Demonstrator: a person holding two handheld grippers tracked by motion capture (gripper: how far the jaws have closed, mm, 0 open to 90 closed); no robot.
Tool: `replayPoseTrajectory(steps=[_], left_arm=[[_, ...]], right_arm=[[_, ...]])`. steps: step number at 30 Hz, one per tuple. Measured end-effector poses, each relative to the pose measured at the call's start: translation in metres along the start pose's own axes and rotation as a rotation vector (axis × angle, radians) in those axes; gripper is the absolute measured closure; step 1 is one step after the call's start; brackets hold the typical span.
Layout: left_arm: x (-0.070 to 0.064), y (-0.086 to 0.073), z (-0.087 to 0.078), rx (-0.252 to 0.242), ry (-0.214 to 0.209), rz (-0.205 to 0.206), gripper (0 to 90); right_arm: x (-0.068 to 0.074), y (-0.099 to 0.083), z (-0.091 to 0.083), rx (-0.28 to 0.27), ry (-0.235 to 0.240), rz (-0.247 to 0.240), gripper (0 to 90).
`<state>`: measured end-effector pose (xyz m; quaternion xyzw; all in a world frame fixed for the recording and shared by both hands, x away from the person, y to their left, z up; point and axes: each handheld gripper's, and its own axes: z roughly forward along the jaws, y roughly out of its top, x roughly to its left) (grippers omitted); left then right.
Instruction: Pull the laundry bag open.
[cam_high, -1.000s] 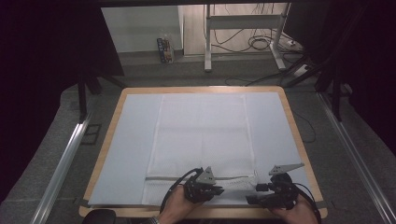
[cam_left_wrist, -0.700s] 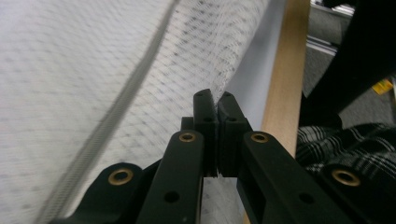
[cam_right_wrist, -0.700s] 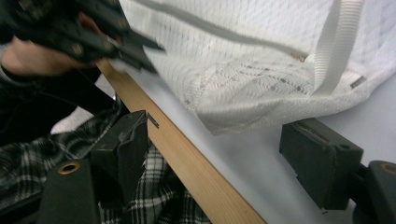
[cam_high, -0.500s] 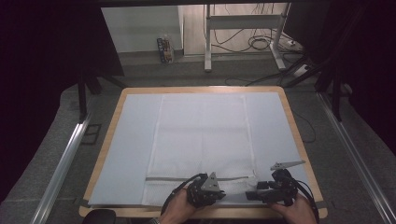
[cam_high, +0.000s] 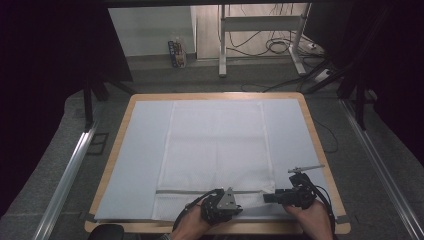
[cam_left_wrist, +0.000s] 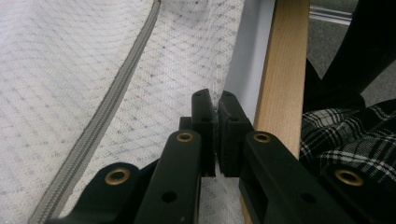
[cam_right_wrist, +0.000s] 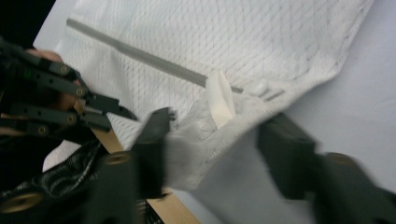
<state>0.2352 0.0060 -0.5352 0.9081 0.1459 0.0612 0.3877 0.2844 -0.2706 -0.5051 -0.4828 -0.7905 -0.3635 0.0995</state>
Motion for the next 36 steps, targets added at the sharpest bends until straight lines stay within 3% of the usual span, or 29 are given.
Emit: replayPoseTrajectory(steps=[2, 3, 6, 8, 10, 16, 19, 20, 23, 29, 30, 33, 36], left_arm=[[0.001, 0.0, 0.0, 0.0, -0.003, -0.001, 86.6], [0.001, 0.0, 0.0, 0.002, -0.01, -0.004, 86.6], [0.005, 0.0, -0.002, -0.014, -0.048, -0.027, 79.9], [0.006, 0.0, -0.004, -0.016, -0.056, -0.033, 77.5], [0.01, 0.001, -0.007, -0.023, -0.064, -0.041, 68.0], [0.025, 0.005, -0.023, -0.061, -0.07, -0.105, 51.4], [0.035, 0.008, -0.028, -0.07, -0.069, -0.14, 49.7], [0.044, 0.014, -0.03, -0.078, -0.072, -0.159, 49.7], [0.054, 0.023, -0.03, -0.081, -0.068, -0.16, 52.1], [0.074, 0.061, -0.011, -0.076, -0.074, -0.132, 52.2], [0.074, 0.061, -0.011, -0.076, -0.074, -0.132, 50.9], [0.076, 0.078, 0.006, -0.066, -0.068, -0.118, 44.5], [0.077, 0.089, 0.023, -0.049, -0.048, -0.089, 31.8]], right_arm=[[0.0, -0.001, 0.0, 0.012, 0.002, -0.015, 61.4], [0.0, -0.001, 0.0, 0.012, 0.002, -0.015, 61.4], [-0.001, -0.003, 0.002, 0.028, 0.006, -0.047, 82.1], [-0.001, -0.003, 0.002, 0.028, 0.004, -0.057, 83.3], [0.001, -0.004, 0.002, 0.031, -0.013, -0.08, 84.9], [0.002, -0.006, -0.001, 0.013, -0.017, -0.145, 85.1], [0.002, -0.007, -0.001, 0.009, -0.015, -0.158, 85.1], [0.001, -0.008, -0.001, 0.001, -0.01, -0.17, 85.1], [0.001, -0.008, -0.001, -0.003, -0.01, -0.178, 85.1], [0.001, -0.009, -0.001, -0.002, -0.011, -0.187, 85.0], [0.002, -0.008, -0.001, -0.002, -0.013, -0.189, 85.1], [0.002, -0.008, -0.001, -0.002, -0.013, -0.19, 85.1], [0.002, -0.008, -0.001, -0.002, -0.014, -0.192, 85.1]])
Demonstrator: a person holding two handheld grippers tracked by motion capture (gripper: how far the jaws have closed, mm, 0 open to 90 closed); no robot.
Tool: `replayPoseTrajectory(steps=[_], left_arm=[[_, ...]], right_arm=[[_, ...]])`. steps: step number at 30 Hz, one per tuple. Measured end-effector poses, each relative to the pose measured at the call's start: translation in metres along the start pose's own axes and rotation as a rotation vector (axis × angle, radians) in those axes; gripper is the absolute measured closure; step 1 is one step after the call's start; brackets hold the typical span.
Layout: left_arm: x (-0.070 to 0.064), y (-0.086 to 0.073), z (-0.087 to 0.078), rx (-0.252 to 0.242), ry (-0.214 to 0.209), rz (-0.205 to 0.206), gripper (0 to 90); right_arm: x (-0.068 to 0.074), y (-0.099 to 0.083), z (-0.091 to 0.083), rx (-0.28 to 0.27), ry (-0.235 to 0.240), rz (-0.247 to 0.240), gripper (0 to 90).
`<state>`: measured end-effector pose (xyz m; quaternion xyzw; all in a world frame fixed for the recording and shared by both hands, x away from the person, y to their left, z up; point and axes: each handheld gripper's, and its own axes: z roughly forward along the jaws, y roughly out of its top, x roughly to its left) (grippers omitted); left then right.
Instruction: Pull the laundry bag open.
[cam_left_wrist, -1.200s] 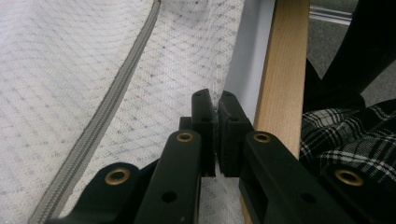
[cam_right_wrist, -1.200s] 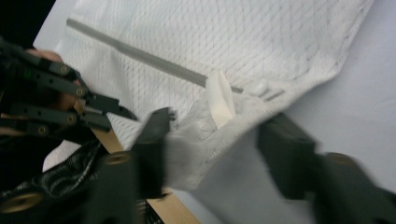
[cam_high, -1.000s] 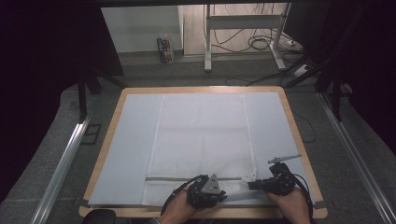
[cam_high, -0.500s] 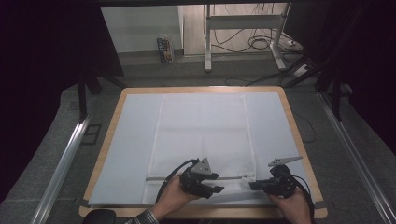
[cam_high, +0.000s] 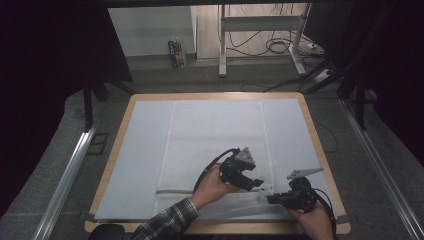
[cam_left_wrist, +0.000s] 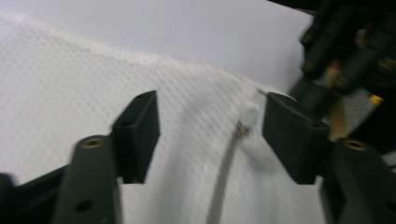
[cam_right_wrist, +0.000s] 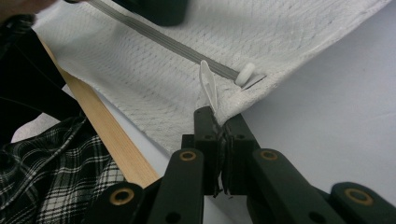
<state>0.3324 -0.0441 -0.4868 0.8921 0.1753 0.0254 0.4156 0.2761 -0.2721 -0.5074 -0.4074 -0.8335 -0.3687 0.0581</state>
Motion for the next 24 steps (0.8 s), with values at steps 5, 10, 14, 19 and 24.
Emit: replayPoseTrajectory(steps=[5, 10, 14, 19, 24], left_arm=[[-0.004, 0.009, 0.024, 0.006, 0.015, -0.005, 26.4], [-0.004, 0.011, 0.035, 0.025, 0.023, -0.003, 24.4], [-0.004, 0.006, 0.037, 0.027, 0.035, -0.021, 24.4], [0.002, 0.002, 0.028, 0.057, 0.052, -0.007, 25.8], [0.007, -0.008, 0.025, 0.082, 0.027, -0.02, 32.0]], right_arm=[[0.0, 0.0, 0.0, 0.003, -0.006, -0.007, 85.1], [0.0, 0.0, 0.0, 0.005, -0.007, -0.009, 85.1], [0.0, 0.0, 0.0, 0.006, -0.018, -0.01, 85.1], [0.0, 0.0, 0.0, 0.013, -0.022, -0.013, 85.0], [-0.001, 0.0, -0.002, 0.003, -0.026, -0.01, 85.1]])
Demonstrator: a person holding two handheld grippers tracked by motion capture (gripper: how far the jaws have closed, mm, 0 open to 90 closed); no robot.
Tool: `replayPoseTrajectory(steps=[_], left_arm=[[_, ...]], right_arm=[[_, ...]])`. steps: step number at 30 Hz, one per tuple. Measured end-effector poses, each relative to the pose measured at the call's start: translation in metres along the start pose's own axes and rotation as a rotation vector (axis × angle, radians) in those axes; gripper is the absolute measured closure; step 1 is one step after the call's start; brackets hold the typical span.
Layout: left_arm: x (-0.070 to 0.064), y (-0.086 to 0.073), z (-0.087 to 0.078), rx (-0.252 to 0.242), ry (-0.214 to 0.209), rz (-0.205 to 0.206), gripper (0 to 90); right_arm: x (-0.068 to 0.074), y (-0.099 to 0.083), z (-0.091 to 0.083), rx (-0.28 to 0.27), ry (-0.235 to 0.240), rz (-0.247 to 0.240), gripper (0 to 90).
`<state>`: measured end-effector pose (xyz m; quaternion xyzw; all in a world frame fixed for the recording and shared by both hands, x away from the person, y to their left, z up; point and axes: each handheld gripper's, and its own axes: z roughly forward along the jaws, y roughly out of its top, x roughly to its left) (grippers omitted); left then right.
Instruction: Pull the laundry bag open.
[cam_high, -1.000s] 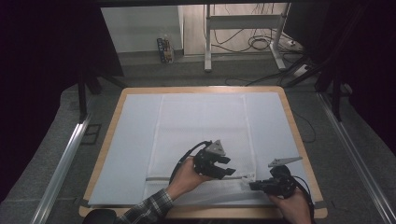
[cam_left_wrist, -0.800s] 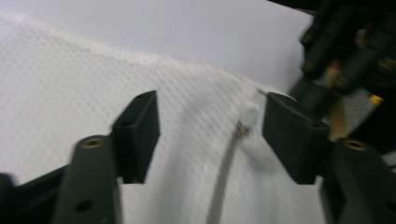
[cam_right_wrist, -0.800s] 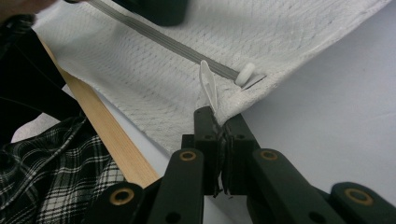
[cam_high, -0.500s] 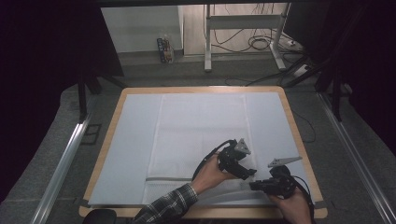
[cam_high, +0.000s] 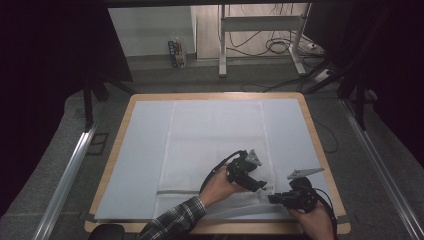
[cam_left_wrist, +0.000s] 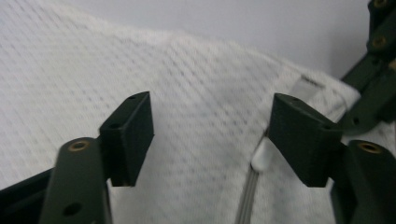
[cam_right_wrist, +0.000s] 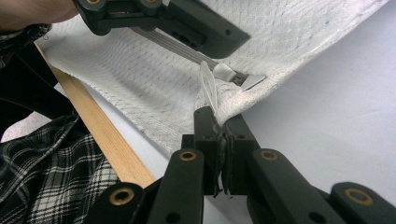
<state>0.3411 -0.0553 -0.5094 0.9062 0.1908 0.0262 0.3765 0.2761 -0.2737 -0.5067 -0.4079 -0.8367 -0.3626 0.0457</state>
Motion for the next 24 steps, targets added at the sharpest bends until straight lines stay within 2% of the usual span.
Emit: replayPoseTrajectory(steps=[1, 2, 3, 4, 5, 6, 7, 8, 10, 12, 17, 18, 20, 22, 24], left_arm=[[0.001, -0.001, -0.001, 0.013, -0.011, 0.011, 39.4], [0.001, -0.004, -0.003, 0.015, -0.027, 0.013, 42.7], [0.001, -0.004, -0.003, 0.015, -0.027, 0.013, 46.3], [0.001, -0.006, -0.003, 0.007, -0.044, 0.002, 53.7], [0.002, -0.007, -0.004, 0.018, -0.072, 0.014, 53.7], [0.003, -0.008, -0.005, 0.029, -0.094, 0.032, 58.7], [0.002, -0.009, -0.005, 0.038, -0.106, 0.045, 62.2], [-0.001, -0.011, -0.003, 0.064, -0.11, 0.077, 67.9], [-0.002, -0.012, -0.002, 0.071, -0.114, 0.088, 68.9], [-0.003, -0.012, 0.001, 0.078, -0.141, 0.103, 68.6], [-0.008, -0.009, 0.005, 0.087, -0.159, 0.126, 66.1], [-0.009, -0.009, 0.005, 0.076, -0.185, 0.11, 66.0], [-0.009, -0.009, 0.005, 0.074, -0.2, 0.105, 66.0], [-0.01, -0.01, 0.006, 0.088, -0.203, 0.124, 66.5], [-0.012, -0.01, 0.006, 0.085, -0.205, 0.119, 68.4]], right_arm=[[0.0, 0.0, 0.0, 0.001, 0.0, 0.001, 85.1], [0.0, 0.0, -0.001, -0.001, -0.002, 0.001, 85.0], [0.0, 0.0, -0.001, -0.001, -0.002, 0.001, 85.0], [0.0, 0.0, -0.001, -0.003, -0.006, -0.001, 85.1], [0.0, 0.0, -0.001, -0.003, -0.006, -0.001, 85.1], [0.0, 0.0, -0.001, -0.004, -0.007, -0.001, 85.1], [-0.001, 0.0, -0.001, -0.005, -0.008, -0.001, 85.1], [0.0, 0.0, -0.002, -0.005, -0.011, -0.003, 85.1], [0.0, 0.0, -0.002, -0.008, -0.015, -0.005, 85.1], [0.001, 0.0, -0.002, -0.01, -0.017, -0.007, 85.1], [0.001, 0.0, -0.002, -0.008, -0.02, -0.008, 85.1], [0.001, 0.0, -0.002, -0.01, -0.02, -0.007, 85.0], [0.001, 0.0, -0.003, -0.01, -0.019, -0.007, 85.1], [0.001, 0.0, -0.003, -0.008, -0.021, -0.009, 85.1], [0.001, 0.0, -0.002, -0.007, -0.021, -0.009, 85.0]])
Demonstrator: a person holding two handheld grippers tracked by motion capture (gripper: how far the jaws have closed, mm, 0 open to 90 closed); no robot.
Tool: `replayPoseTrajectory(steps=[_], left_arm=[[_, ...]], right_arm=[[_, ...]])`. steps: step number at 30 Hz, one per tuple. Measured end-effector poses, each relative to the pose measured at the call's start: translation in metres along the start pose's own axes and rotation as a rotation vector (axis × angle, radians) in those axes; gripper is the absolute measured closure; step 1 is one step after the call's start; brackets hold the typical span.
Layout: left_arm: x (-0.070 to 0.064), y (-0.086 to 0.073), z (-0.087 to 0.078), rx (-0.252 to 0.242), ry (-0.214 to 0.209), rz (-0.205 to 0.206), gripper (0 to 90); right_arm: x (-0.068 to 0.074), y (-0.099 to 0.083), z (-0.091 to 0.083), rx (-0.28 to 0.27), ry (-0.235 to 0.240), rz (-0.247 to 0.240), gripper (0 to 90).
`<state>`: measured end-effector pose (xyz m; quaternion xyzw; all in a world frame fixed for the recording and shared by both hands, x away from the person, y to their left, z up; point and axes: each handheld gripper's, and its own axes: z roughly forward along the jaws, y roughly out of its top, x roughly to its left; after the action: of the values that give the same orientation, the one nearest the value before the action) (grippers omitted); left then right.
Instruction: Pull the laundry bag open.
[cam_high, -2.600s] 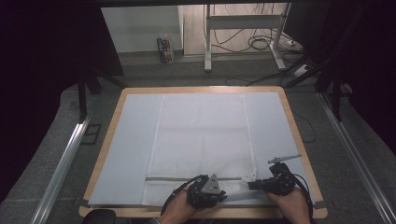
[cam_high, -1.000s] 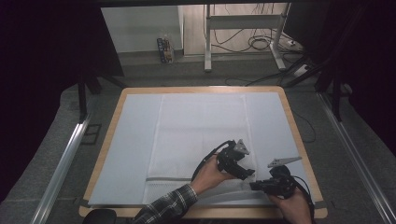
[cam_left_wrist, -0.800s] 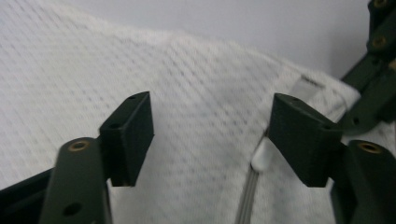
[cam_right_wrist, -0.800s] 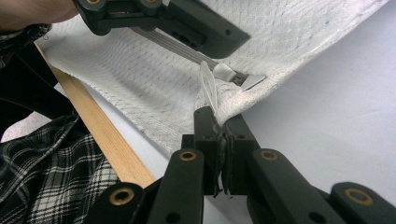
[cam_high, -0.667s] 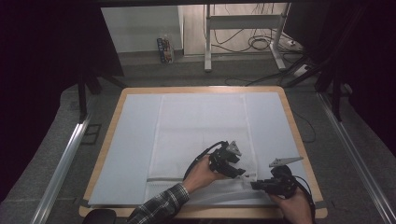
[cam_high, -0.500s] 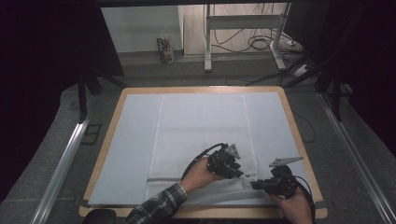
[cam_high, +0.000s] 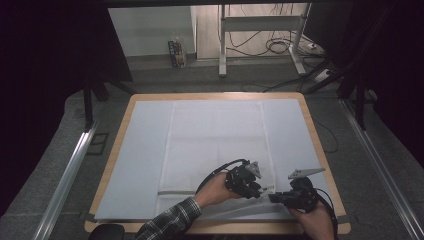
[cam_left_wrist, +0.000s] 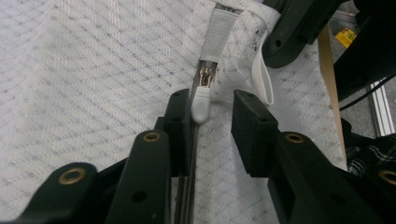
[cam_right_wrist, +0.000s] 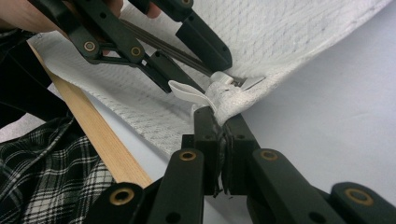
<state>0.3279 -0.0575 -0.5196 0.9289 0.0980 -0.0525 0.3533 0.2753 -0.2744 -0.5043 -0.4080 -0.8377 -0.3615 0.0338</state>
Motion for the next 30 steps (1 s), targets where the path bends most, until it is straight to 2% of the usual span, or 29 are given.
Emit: replayPoseTrajectory(steps=[1, 3, 8, 13, 16, 17, 20, 21, 23, 27, 30], left_arm=[[0.0, 0.0, 0.0, 0.0, 0.0, 0.001, 69.0], [0.0, 0.0, -0.002, -0.009, -0.028, -0.005, 71.2], [-0.002, 0.002, 0.0, 0.01, -0.019, 0.007, 72.0], [0.0, 0.002, 0.002, 0.009, -0.02, -0.01, 75.9], [-0.001, 0.004, 0.004, 0.012, -0.008, -0.007, 77.4], [-0.002, 0.005, 0.003, 0.023, 0.007, 0.015, 77.4], [-0.008, 0.007, 0.004, 0.042, 0.066, 0.039, 79.9], [-0.009, 0.007, 0.004, 0.044, 0.073, 0.04, 83.3], [-0.01, 0.007, 0.002, 0.031, 0.094, 0.027, 84.3], [-0.008, 0.006, -0.002, 0.006, 0.097, 0.027, 85.2], [-0.007, 0.006, -0.008, -0.02, 0.095, 0.028, 85.3]], right_arm=[[0.0, 0.0, 0.0, 0.0, 0.0, -0.001, 85.1], [0.0, 0.0, 0.0, -0.001, -0.002, 0.0, 85.1], [0.0, 0.0, 0.0, 0.0, -0.003, -0.002, 85.0], [0.0, 0.0, 0.0, 0.001, -0.005, -0.003, 85.0], [0.001, 0.001, 0.0, -0.002, -0.008, -0.008, 85.0], [0.001, 0.001, 0.0, -0.002, -0.008, -0.008, 85.0], [0.001, 0.001, -0.001, -0.004, -0.008, -0.011, 85.0], [0.0, 0.001, -0.001, -0.003, -0.007, -0.01, 85.0], [0.0, 0.0, -0.001, -0.005, -0.006, -0.009, 84.8], [-0.001, 0.0, -0.003, -0.009, -0.004, 0.0, 83.4], [-0.003, 0.0, -0.007, -0.034, 0.017, 0.018, 76.3]])
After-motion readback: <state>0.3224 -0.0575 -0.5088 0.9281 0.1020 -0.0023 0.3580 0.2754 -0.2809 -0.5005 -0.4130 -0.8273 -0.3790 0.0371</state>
